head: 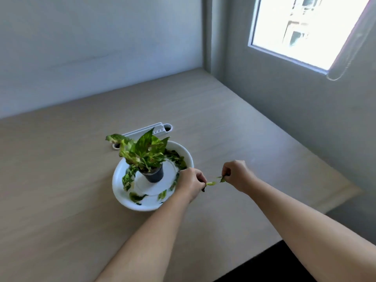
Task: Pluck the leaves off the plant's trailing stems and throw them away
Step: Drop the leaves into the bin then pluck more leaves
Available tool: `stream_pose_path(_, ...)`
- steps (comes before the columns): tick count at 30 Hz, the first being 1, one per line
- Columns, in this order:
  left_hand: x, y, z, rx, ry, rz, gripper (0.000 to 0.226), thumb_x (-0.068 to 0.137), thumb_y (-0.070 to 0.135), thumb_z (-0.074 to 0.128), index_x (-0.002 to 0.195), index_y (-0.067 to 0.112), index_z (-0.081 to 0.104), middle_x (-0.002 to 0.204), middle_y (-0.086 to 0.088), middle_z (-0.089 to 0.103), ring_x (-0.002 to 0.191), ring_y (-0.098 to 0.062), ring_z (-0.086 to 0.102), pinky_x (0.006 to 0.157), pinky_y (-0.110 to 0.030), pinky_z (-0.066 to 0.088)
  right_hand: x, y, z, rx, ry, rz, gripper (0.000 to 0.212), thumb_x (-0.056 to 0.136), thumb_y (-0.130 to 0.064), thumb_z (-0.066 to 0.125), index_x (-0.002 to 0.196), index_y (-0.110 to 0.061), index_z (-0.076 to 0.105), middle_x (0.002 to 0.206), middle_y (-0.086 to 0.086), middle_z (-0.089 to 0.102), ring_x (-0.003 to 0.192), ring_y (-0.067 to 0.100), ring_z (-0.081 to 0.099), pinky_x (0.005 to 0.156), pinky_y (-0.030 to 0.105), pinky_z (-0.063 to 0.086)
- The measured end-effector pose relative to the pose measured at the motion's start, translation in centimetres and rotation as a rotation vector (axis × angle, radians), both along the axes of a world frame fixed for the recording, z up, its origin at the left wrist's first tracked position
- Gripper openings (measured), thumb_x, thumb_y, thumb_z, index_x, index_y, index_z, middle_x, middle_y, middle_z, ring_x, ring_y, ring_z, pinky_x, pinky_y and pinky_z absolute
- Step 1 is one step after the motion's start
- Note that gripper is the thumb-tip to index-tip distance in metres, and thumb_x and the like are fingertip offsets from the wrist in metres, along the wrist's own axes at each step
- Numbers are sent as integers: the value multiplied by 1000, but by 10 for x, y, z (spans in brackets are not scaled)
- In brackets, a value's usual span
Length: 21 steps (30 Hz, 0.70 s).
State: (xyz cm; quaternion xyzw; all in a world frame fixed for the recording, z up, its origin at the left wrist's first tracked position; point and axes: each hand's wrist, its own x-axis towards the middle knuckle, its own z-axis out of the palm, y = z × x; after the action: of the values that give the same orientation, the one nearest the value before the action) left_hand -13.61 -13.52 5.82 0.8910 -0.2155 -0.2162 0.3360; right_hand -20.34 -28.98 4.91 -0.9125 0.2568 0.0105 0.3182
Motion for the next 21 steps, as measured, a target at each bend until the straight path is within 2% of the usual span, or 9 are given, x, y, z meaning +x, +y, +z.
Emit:
stream_pose_path(3,-35,-69,13,-28,-15,-122,17,72,-2,64,74,10,76,75,-11,76,69,-19,70,59,-22,51,-62,-62,10,-49,-8,-142,12,73,-1,64,73,-11,70,76,6,60,66,23,55,56,23,40)
stream_pose_path(5,-68,-123,20,-49,-29,-221,18,70,-4,62,74,7,77,75,-13,76,62,-17,67,56,-20,49,-116,-108,18,-69,-7,-254,11,74,-3,64,78,-11,71,79,3,59,69,20,54,55,21,38)
stream_pose_path(8,-126,-201,24,-65,-24,-379,16,72,-6,63,76,4,75,72,-13,74,51,-8,58,55,-19,50,-197,-168,27,-105,26,-382,12,75,-6,64,83,-10,72,91,8,70,82,22,62,66,20,39)
stream_pose_path(11,-196,-273,20,-78,-75,-543,13,74,-5,66,78,4,75,73,-9,71,54,-7,58,51,-11,47,-290,-215,30,-79,30,-545,13,72,-2,62,79,-9,72,88,12,73,85,25,66,66,19,39)
stream_pose_path(15,-315,-356,-3,-19,-85,-825,16,68,-5,65,73,6,74,77,-12,75,65,-15,63,59,-21,49,-439,-257,8,-24,87,-862,15,72,-2,61,71,-15,69,79,9,70,81,25,65,66,22,41)
stream_pose_path(18,-339,-370,-11,37,-70,-891,16,72,-5,63,75,8,73,76,-10,74,67,-17,65,61,-20,51,-473,-256,-10,26,95,-948,30,73,-2,60,56,-26,54,73,3,63,74,23,63,65,22,42)
stream_pose_path(21,-378,-399,-39,93,-34,-1004,18,74,-4,62,74,11,72,72,-7,69,62,-14,60,51,-14,46,-514,-257,-38,73,149,-1036,28,72,-3,60,58,-26,52,78,5,66,73,21,60,66,22,42)
